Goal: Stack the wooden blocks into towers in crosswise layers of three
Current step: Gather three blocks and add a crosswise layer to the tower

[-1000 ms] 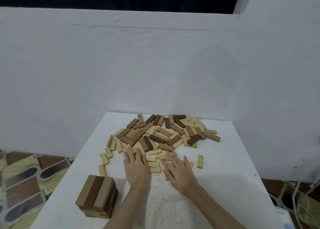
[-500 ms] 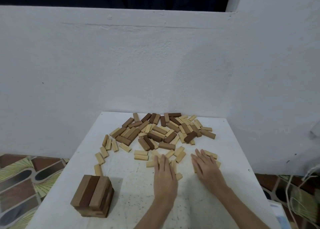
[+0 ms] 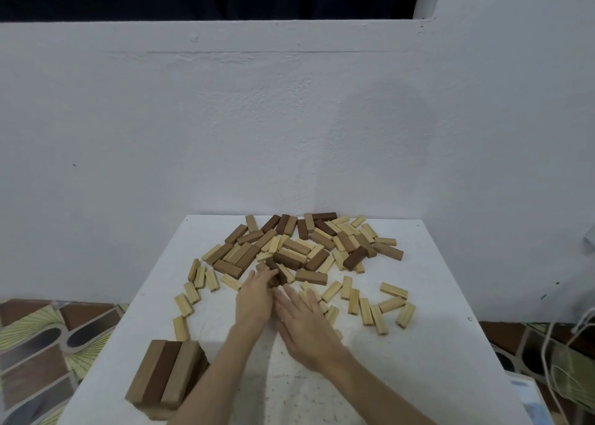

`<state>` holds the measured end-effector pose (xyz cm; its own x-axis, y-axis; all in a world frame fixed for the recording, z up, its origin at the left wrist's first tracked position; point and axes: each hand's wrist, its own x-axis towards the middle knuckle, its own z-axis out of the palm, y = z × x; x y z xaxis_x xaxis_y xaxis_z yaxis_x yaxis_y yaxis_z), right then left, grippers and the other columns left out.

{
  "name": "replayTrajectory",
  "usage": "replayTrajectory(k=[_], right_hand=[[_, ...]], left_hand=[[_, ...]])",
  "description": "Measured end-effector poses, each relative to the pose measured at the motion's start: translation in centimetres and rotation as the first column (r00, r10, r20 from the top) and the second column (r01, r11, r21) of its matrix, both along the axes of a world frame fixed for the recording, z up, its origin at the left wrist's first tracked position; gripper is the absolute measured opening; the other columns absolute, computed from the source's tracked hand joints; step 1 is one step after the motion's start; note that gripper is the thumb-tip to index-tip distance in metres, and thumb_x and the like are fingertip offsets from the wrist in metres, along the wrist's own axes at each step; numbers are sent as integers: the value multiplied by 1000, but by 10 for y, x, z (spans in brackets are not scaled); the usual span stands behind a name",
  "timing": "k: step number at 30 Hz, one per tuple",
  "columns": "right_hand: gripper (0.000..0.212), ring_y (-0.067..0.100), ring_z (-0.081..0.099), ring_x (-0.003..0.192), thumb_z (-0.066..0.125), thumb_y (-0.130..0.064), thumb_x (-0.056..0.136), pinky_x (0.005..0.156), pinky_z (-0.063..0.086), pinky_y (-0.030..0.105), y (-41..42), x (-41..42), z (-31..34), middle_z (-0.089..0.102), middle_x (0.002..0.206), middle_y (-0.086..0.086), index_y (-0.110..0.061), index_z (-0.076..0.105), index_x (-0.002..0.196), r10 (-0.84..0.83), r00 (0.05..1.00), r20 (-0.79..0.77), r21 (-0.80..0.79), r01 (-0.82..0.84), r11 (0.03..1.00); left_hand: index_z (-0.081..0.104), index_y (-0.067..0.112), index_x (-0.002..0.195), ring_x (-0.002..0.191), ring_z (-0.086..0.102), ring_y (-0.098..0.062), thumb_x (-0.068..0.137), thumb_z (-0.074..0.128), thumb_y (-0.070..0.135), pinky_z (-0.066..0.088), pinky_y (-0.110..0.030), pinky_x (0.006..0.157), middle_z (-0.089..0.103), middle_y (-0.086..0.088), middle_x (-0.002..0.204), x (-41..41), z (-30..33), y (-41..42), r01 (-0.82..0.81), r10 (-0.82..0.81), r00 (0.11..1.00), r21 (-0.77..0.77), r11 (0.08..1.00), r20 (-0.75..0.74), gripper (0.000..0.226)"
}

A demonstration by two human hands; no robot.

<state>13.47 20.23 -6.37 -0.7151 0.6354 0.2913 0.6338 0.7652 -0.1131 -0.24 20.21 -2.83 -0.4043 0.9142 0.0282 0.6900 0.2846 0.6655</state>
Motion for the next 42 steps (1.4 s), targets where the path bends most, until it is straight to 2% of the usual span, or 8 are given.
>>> replayTrajectory(k=[5,12,19,26,30,35,39,42], right_hand=[[43,15,54,124,36,-34,89,98,47,46,8,7,0,59,131,-12,-30,63,122,37,994,106,43,-42,998],[52,16,53,126,14,-28,103,105,40,43,24,74,-12,57,134,-5,-22,59,128,-37,999,21,86,35,996],[54,21,58,120,17,-27,103,102,42,49,37,90,-15,64,126,-1,-21,69,115,-113,986,-126,180,134,975],[40,20,55,122,41,-36,90,103,40,46,34,68,-9,61,129,-1,-20,66,117,-103,984,-145,138,123,983],[38,18,59,114,41,-26,86,95,49,38,29,51,-8,64,122,1,-18,67,112,-116,970,-214,83,137,987],[38,22,59,110,40,-22,86,91,52,44,24,62,-7,67,114,6,-10,68,109,-226,929,-292,28,245,969],[39,22,54,123,40,-24,94,100,47,47,9,63,-3,62,126,7,-8,62,123,-161,930,-330,35,183,982],[42,18,38,138,29,-34,102,111,27,48,-11,50,-6,46,145,-2,-21,52,135,72,988,-134,22,-70,997]], left_hand=[[51,29,130,138,27,-21,91,48,12,31,-42,109,39,5,144,-7,3,10,12,-38,967,-104,994,-251,42],[49,21,135,129,41,-23,91,45,2,39,-38,103,38,-3,146,-12,3,13,176,-198,965,-136,975,-174,48],[50,11,124,115,47,-29,97,42,20,43,-35,96,46,-8,130,8,5,-2,7,-24,978,-84,996,-206,29],[37,9,125,117,41,-32,83,68,22,42,-38,93,36,-13,128,3,19,-6,-179,169,984,-255,950,-61,54],[38,3,119,106,49,-30,87,58,9,47,-37,87,45,-16,120,11,15,-15,-195,213,977,-280,940,33,38],[47,11,94,83,51,-15,80,74,23,39,-14,59,52,-1,88,36,16,-20,-64,114,962,-203,977,247,33],[52,8,100,92,51,-17,94,51,12,41,-22,76,56,-11,109,33,21,-16,-195,180,952,37,980,247,7],[53,7,123,116,43,-25,97,42,8,39,-30,95,47,-12,128,22,14,-13,-198,188,979,138,970,83,28]])
